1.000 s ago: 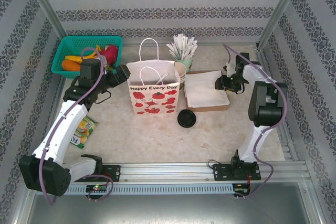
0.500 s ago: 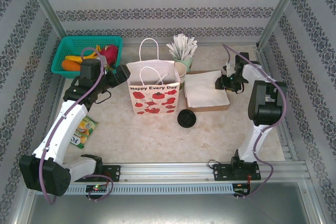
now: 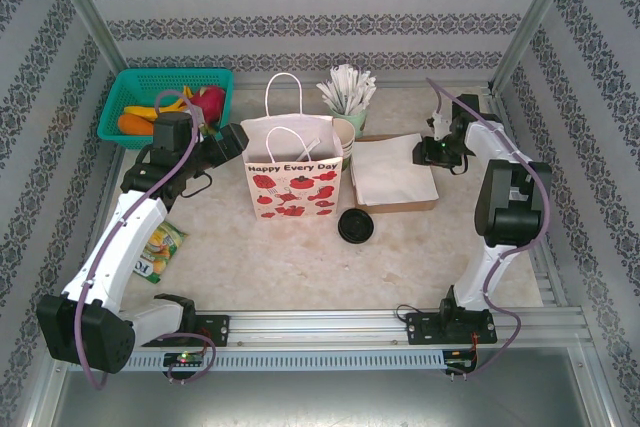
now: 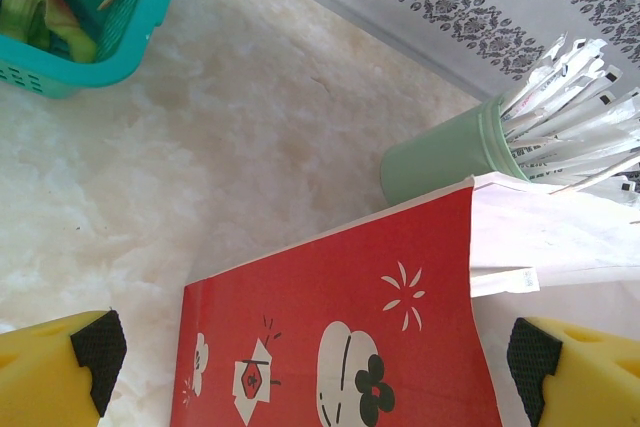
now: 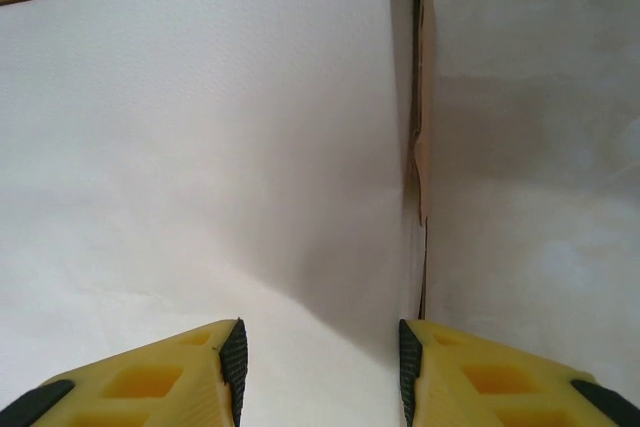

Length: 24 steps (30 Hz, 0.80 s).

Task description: Pack the takeout coffee

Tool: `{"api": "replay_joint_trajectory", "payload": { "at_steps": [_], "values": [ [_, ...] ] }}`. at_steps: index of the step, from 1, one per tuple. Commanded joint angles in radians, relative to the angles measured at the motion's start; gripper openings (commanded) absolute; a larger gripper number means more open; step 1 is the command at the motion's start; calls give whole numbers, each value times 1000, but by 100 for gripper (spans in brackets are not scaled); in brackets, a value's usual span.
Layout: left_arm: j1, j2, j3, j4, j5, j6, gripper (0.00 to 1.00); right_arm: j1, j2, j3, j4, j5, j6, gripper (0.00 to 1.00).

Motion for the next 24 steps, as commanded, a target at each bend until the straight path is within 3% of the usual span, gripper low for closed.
{"api": "replay_joint_trajectory", "payload": {
  "at_steps": [1, 6, 13, 18, 24],
  "values": [
    [6, -2, -18, 53, 17, -4, 100, -1, -32, -21, 2, -41, 0, 47],
    [6, -5, -19, 51, 17, -2, 100, 2, -25, -26, 0, -62, 3, 40],
    [7, -8, -25, 55, 16, -5, 100, 9, -49, -35, 12, -64, 27, 5],
    [6, -8, -25, 57, 16, -6, 100, 62, -133, -71, 35, -6, 84, 0],
    [7, -4, -25, 60, 13, -6, 100, 199, -229, -114, 56, 206, 148, 0]
  ]
}}
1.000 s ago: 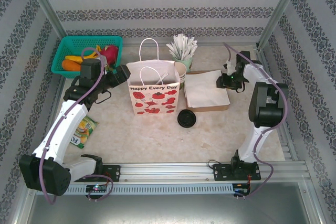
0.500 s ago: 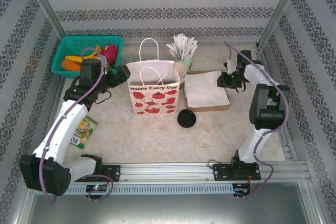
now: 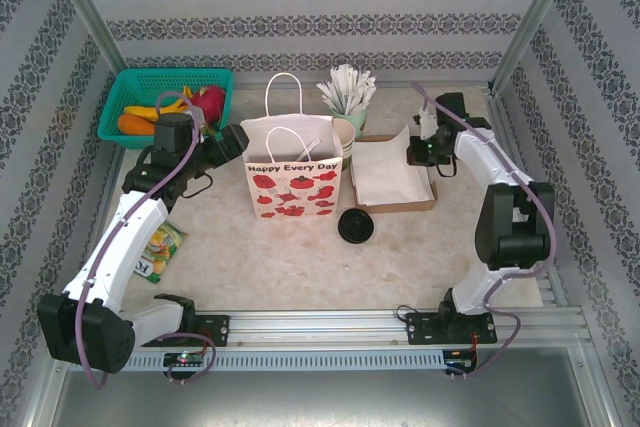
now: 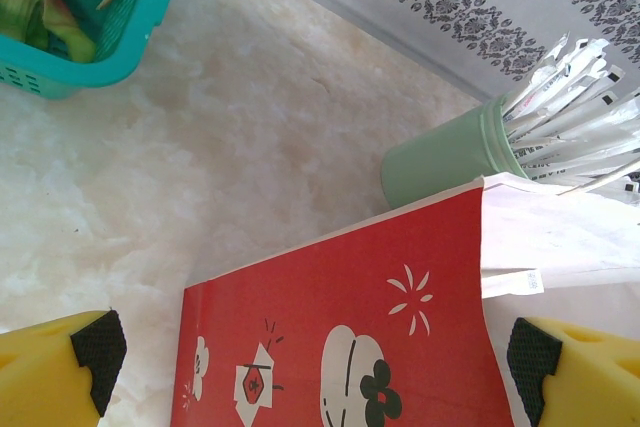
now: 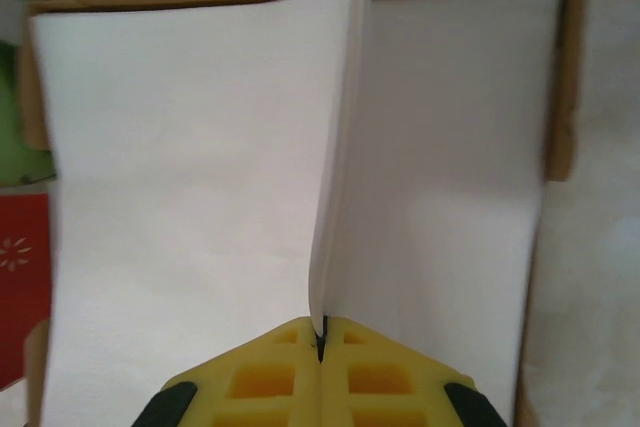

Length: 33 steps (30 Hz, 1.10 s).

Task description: Pack the takeout coffee

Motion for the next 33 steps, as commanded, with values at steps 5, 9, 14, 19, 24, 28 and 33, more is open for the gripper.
{"api": "replay_joint_trajectory", "payload": {
  "at_steps": [5, 9, 14, 19, 24, 28, 33],
  "values": [
    [6, 0, -1, 40, 20, -5, 100, 92, -111, -37, 58, 166, 159, 0],
    [6, 3, -1, 40, 21, -1, 100, 93, -140, -14, 32, 198, 199, 0],
    [6, 5, 0, 43, 28, 1, 100, 92, -142, 26, -19, 261, 224, 0],
    [6, 5, 5, 40, 32, 2, 100, 92, -175, 38, -17, 253, 263, 0],
    [7, 5, 5, 38, 32, 6, 100, 58, -188, 54, -75, 264, 330, 0],
    [6, 9, 2, 43, 34, 4, 100, -1, -189, 11, -79, 218, 378, 0],
    [6, 15, 0, 46, 40, 3, 100, -45, -148, -28, -73, 259, 354, 0]
  ]
}}
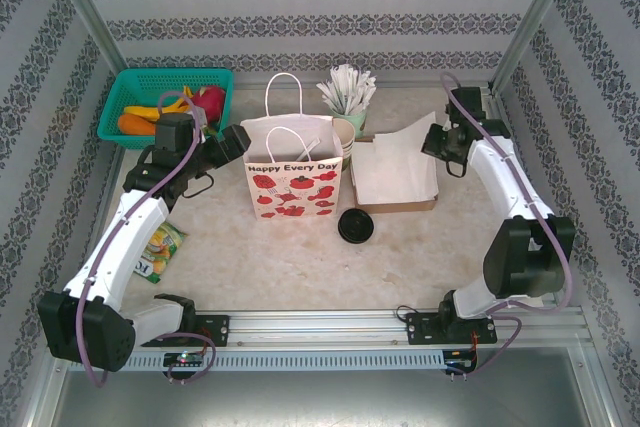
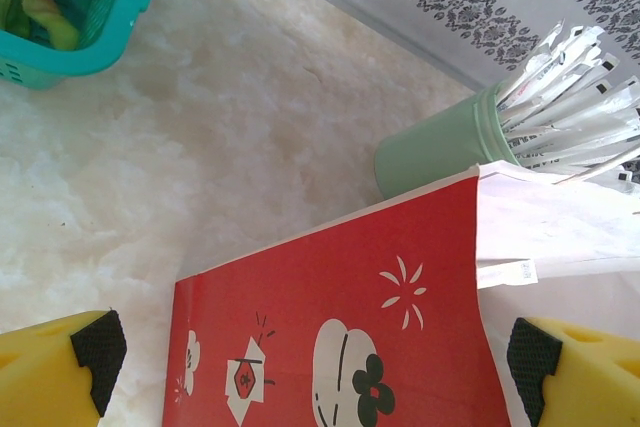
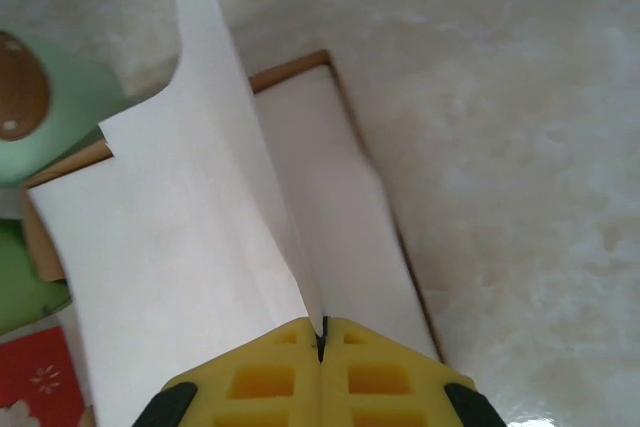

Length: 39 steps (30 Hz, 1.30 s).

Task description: Pack the takeout coffee

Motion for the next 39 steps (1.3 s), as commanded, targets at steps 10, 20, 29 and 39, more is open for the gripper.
{"api": "replay_joint_trajectory", "payload": {
  "at_steps": [10, 20, 29, 39],
  "values": [
    [6, 8, -7, 51, 19, -5, 100, -41, 168, 25, -36, -24, -93, 0],
    [7, 9, -12, 53, 18, -8, 100, -9, 198, 68, -56, 49, -95, 0],
    [6, 9, -14, 53, 14, -9, 100, -79, 200, 7, -28, 25, -144, 6],
    [6, 15, -11, 50, 13, -23, 100, -174, 284, 13, 0, -147, -218, 50]
  ]
}}
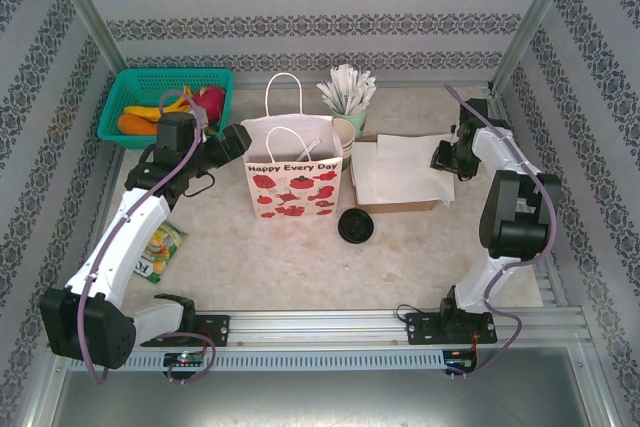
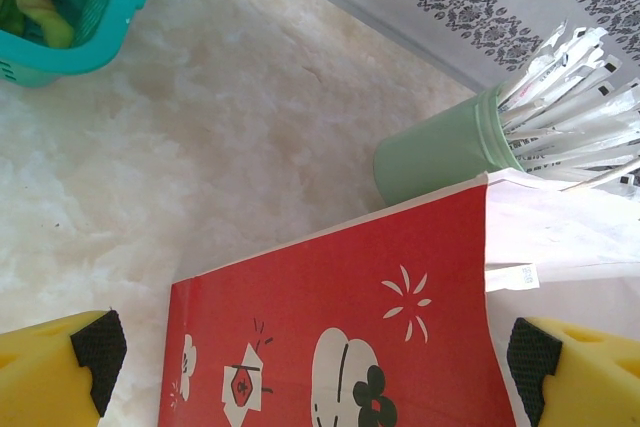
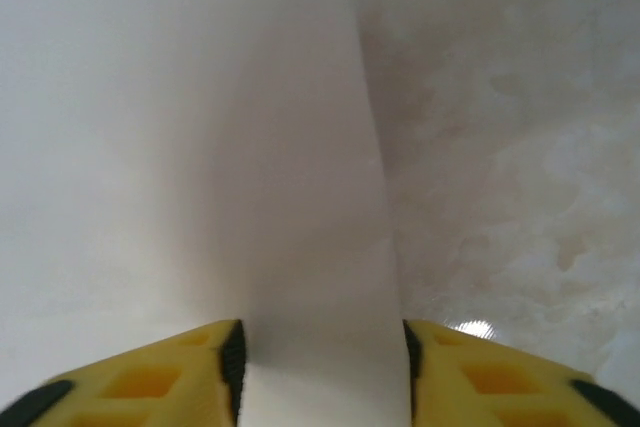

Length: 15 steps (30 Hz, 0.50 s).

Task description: Pack the takeout coffee

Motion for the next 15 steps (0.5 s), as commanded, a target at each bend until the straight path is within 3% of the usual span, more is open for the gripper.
{"api": "replay_joint_trajectory", "payload": {
  "at_steps": [1, 3, 8, 11, 15],
  "values": [
    [7, 3, -7, 34, 9, -16, 100, -32, 14, -15, 22, -120, -29, 51],
    [6, 3, -5, 33, 7, -18, 100, -63, 16, -30, 46, -212, -24, 56],
    [6, 5, -2, 32, 5, -23, 100, -136, 22, -89, 131, -439, 11, 90],
    [6, 8, 1, 31, 7, -25, 100, -153, 31, -102, 141, -444, 7, 91],
    [4, 6, 2, 28, 5, -25, 100, -170, 50, -115, 169, -549, 9, 90]
  ]
}}
